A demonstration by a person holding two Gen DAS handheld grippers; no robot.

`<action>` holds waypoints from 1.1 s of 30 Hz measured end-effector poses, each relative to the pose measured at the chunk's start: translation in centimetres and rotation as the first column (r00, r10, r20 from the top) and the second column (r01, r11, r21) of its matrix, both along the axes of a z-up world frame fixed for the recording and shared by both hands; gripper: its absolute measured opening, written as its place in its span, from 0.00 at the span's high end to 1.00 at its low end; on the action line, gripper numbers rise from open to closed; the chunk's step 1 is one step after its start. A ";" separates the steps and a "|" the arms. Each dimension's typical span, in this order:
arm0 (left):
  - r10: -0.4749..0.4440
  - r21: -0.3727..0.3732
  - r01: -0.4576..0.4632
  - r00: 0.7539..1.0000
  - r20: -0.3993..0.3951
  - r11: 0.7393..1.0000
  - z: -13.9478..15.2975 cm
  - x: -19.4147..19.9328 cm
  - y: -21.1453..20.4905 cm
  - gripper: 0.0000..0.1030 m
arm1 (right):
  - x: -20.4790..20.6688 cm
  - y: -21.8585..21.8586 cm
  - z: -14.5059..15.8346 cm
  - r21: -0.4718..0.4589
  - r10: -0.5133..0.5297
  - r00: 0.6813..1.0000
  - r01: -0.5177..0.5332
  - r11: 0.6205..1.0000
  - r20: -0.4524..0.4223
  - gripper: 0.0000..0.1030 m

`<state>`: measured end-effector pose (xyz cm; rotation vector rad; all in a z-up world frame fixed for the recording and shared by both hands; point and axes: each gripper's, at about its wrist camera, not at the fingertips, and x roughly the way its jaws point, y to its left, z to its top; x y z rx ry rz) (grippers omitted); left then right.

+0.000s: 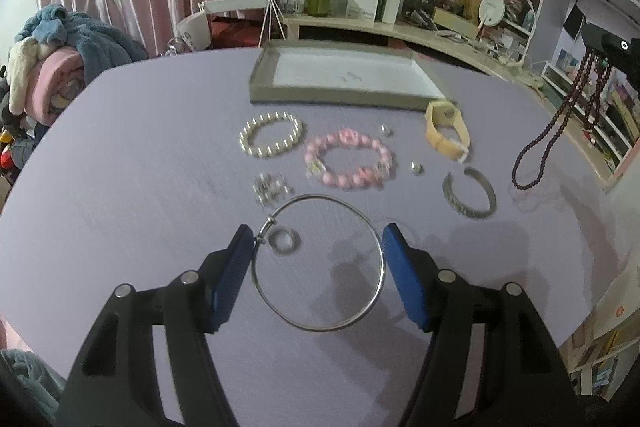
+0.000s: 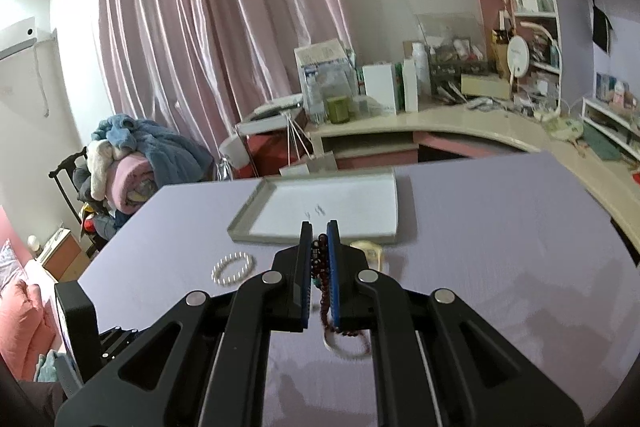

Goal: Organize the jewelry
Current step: 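Grasp the thin silver bangle with the left tool while the right tool holds the necklace, then carry both pieces into the white tray and open both tools to release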

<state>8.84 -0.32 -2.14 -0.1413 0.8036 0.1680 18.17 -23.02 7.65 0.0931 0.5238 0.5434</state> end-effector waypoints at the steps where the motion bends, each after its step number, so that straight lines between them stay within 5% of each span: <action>1: -0.001 0.008 0.001 1.000 0.009 1.000 0.6 0.3 0.3 0.36 | 0.4 0.2 0.5 0.004 0.001 1.000 -0.001 1.000 0.006 0.93; 11: -0.039 0.084 0.032 0.995 0.086 0.996 6.4 5.3 4.2 0.36 | 5.2 3.1 4.2 0.009 -0.011 0.998 0.010 1.000 0.070 0.93; 20: -0.117 0.058 0.109 0.982 0.151 0.992 11.1 14.6 7.1 0.36 | 12.5 5.6 4.3 0.019 -0.035 0.999 0.035 0.999 0.000 0.93; 33: -0.182 0.017 0.181 0.976 0.120 0.983 8.8 26.1 8.4 0.36 | 21.7 9.8 0.3 -0.033 -0.050 0.994 0.046 0.998 -0.102 0.93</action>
